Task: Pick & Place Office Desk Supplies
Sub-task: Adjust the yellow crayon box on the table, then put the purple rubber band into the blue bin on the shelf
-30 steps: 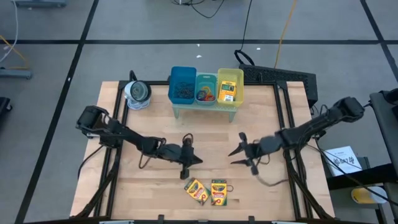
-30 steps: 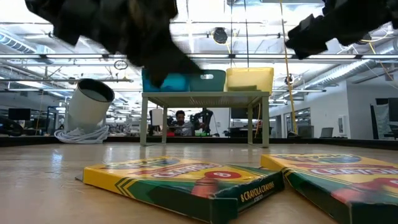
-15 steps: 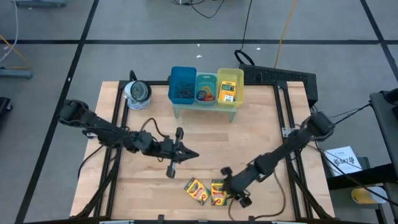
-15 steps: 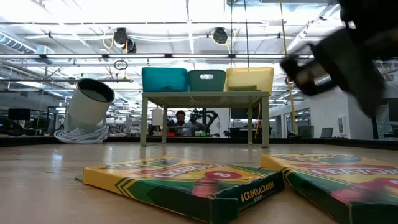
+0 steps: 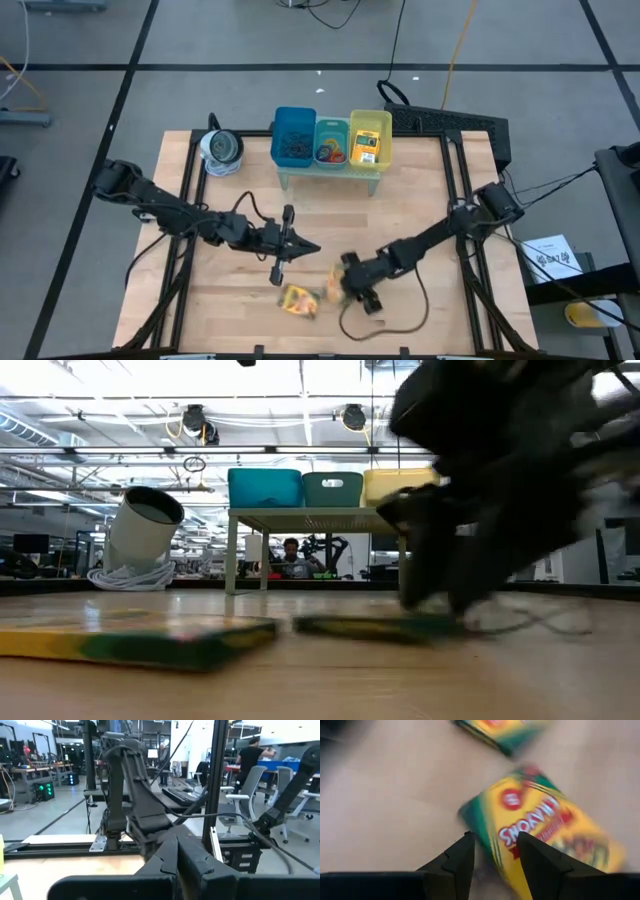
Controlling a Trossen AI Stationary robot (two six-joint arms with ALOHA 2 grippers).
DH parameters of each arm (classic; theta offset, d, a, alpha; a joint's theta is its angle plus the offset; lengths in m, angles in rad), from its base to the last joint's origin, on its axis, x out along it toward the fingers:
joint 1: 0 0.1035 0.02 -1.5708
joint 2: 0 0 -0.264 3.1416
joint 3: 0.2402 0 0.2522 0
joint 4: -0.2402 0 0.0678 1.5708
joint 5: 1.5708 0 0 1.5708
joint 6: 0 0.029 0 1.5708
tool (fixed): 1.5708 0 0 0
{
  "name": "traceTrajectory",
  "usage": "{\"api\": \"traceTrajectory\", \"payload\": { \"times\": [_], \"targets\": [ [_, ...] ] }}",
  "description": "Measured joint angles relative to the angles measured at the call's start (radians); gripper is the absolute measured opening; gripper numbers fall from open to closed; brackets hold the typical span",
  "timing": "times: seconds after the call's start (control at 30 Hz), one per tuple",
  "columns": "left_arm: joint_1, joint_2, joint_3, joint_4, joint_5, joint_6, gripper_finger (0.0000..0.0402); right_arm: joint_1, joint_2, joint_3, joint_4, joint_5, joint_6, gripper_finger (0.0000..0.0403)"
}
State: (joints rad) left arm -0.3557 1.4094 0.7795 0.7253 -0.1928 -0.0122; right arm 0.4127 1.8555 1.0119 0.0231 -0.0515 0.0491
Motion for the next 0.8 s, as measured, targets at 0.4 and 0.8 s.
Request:
{"api": "traceTrajectory", "payload": {
  "times": [0.4, 0.8],
  "targets": [
    [0.009, 0.000, 0.000, -0.072, 0.000, 0.012, 0.0036, -0.046, -0.205, -0.011, -0.145, 0.135, 0.014, 0.0144],
    [0.062, 0.000, 0.000, -0.176, -0.002, -0.001, 0.0037, -0.015, -0.219, -0.203, -0.016, 0.101, -0.005, 0.0164]
  ]
}}
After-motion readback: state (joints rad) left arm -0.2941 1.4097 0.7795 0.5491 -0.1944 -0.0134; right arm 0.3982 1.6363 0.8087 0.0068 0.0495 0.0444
